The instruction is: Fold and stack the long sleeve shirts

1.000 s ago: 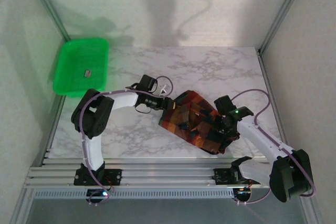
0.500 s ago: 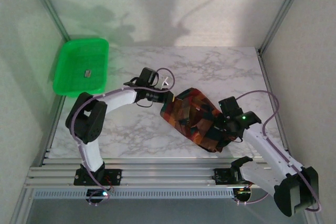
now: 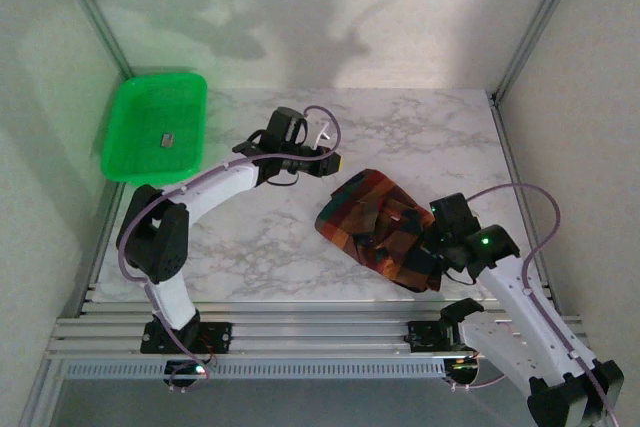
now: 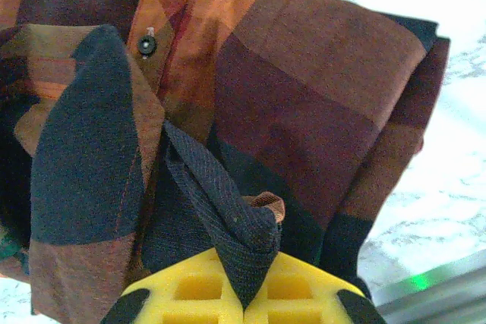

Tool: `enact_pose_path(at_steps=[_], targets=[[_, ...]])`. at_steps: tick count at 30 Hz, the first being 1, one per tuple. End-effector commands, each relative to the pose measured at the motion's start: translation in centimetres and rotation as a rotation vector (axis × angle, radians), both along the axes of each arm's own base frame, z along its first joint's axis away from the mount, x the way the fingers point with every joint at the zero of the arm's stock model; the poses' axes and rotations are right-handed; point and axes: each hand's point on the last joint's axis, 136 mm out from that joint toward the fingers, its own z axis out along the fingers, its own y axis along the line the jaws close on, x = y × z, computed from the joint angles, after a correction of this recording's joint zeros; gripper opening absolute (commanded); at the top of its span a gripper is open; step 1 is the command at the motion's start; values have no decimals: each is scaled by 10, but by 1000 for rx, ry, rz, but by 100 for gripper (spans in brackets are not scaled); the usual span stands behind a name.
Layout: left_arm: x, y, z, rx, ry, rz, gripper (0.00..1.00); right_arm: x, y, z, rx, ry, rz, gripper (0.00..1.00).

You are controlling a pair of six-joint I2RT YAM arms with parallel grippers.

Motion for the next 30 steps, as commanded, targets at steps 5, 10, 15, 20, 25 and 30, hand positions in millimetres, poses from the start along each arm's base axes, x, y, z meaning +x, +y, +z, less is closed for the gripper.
enact_pose_path(at_steps=[5, 10, 15, 20, 25, 30], targets=[[-1, 7, -43, 56, 115, 13, 66, -23, -16, -17, -49, 90, -66, 0], [-16, 3, -77, 152, 137, -69, 67, -28, -27, -27, -123, 144, -82, 0], [-13, -4, -96, 194, 115, -62, 68, -23, -31, -40, -188, 214, -95, 0], [22, -55, -70, 81, 52, -38, 73, -17, -38, -49, -259, 255, -131, 0], [28, -108, -79, 78, 93, -102, 61, -5, -34, -53, -274, 257, -111, 0], [16, -105, -130, 174, 204, -102, 41, 5, -31, -47, -279, 241, -103, 0]])
